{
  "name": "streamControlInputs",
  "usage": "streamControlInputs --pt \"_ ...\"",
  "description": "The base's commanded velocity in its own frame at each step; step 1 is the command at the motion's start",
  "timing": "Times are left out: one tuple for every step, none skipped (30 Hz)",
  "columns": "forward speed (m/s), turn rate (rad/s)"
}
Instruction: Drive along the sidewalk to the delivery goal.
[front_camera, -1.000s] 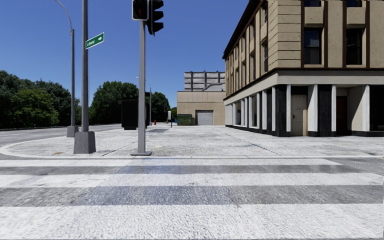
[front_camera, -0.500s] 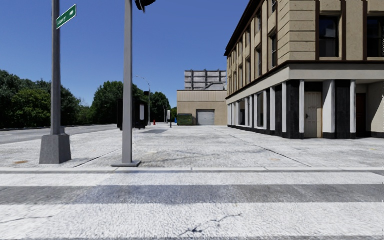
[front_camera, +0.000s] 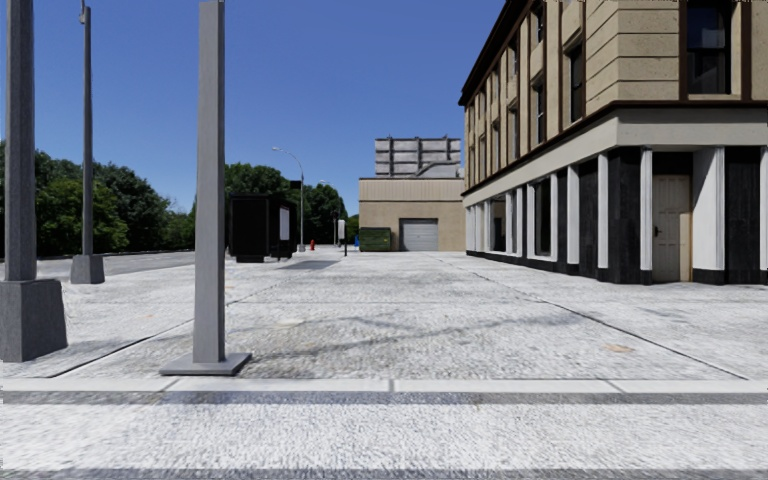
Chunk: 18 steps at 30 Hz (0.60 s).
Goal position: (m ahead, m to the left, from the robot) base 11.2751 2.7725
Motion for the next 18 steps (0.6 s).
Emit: streamControlInputs --pt "2.00 0.00" --pt "2.00 0.00" --pt "2.00 0.00" --pt "2.00 0.00" --pt "2.00 0.00" --pt "2.00 0.00" --pt "2.00 0.00" --pt "2.00 0.00" --pt "2.00 0.00" --pt "2.00 0.00" --pt "2.00 0.00" --pt "2.00 0.00" --pt "2.00 0.00" --pt "2.00 0.00" --pt "2.00 0.00" --pt "2.00 0.00" --pt "2.00 0.00" --pt "2.00 0.00"
